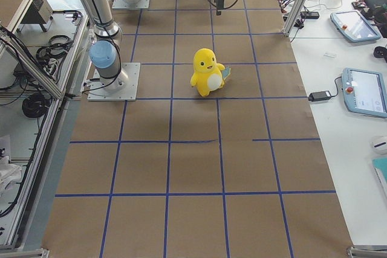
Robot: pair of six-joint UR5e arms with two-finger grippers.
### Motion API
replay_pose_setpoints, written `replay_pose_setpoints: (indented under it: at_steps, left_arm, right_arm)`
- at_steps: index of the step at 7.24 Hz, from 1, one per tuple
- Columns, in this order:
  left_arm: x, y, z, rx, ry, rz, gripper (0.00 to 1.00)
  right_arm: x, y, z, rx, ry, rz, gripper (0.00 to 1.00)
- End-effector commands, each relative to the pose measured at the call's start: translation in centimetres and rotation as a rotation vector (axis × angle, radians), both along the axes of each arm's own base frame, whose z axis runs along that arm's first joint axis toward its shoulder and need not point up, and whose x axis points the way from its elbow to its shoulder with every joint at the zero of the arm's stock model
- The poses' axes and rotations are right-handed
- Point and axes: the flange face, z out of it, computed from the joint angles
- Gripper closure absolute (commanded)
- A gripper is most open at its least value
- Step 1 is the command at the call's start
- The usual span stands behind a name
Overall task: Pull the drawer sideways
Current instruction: 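Hold the white handle closed in the left gripper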
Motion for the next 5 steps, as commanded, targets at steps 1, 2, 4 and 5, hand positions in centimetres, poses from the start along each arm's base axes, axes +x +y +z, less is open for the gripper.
replay_pose_setpoints:
  at_steps: [1, 2, 4, 5]
  left_arm:
    - [-0.50, 0.21, 0.54, -0.002, 0.002, -0.012, 0.52]
    - [-0.50, 0.31, 0.54, 0.000, 0.001, -0.011, 0.52]
    - [-0.42, 0.46, 0.28, 0.002, 0.001, -0.007, 0.52]
    - [-0.42, 0.44, 0.22, 0.002, 0.001, -0.007, 0.52]
  right_arm:
    - [0.00, 0.00, 0.00, 0.000, 0.000, 0.000, 0.00]
    - [0.00, 0.00, 0.00, 0.000, 0.000, 0.000, 0.00]
    - [0.00, 0.00, 0.00, 0.000, 0.000, 0.000, 0.00]
    - [0.00, 0.00, 0.00, 0.000, 0.000, 0.000, 0.00]
